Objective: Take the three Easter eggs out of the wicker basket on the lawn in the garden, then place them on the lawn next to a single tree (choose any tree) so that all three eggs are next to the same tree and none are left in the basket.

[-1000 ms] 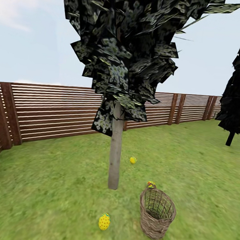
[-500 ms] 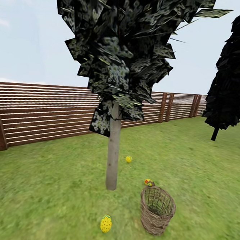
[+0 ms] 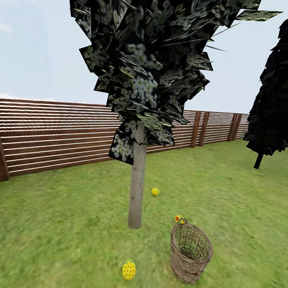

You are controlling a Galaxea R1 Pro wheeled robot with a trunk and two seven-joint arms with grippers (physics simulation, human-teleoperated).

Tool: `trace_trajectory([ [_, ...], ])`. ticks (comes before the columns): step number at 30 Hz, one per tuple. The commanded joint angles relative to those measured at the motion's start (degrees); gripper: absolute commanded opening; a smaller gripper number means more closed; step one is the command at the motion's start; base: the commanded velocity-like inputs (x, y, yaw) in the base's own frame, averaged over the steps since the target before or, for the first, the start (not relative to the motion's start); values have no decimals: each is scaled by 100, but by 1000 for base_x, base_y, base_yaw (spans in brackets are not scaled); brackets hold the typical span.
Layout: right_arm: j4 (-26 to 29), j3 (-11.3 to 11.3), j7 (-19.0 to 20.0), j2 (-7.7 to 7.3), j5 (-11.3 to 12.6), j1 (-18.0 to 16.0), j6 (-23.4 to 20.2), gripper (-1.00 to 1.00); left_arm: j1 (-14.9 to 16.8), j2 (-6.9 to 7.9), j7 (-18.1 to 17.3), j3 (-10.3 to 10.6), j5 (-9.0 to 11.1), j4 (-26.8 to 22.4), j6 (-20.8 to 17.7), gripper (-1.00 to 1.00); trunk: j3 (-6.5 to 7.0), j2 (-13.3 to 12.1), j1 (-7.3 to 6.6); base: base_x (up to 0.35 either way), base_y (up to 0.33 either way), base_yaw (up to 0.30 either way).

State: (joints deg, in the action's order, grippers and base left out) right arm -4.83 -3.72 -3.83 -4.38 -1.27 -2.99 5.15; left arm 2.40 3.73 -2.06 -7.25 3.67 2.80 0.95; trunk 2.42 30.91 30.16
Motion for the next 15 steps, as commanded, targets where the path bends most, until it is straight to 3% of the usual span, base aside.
trace_trajectory([
  [1,-27,-39,-12,-1,-14,-8,47,100,6,-5,-22,-31,35,20,10,100,-1,3,2,0,0,0],
  [5,-26,-26,-5,-8,-44,-8,22,100,6,-92,-23,-29,29,19,10,100,-1,3,2,0,0,0],
  [15,-10,-10,4,-6,-94,-8,13,100,6,-100,-23,-23,37,19,10,100,-1,3,2,0,0,0],
])
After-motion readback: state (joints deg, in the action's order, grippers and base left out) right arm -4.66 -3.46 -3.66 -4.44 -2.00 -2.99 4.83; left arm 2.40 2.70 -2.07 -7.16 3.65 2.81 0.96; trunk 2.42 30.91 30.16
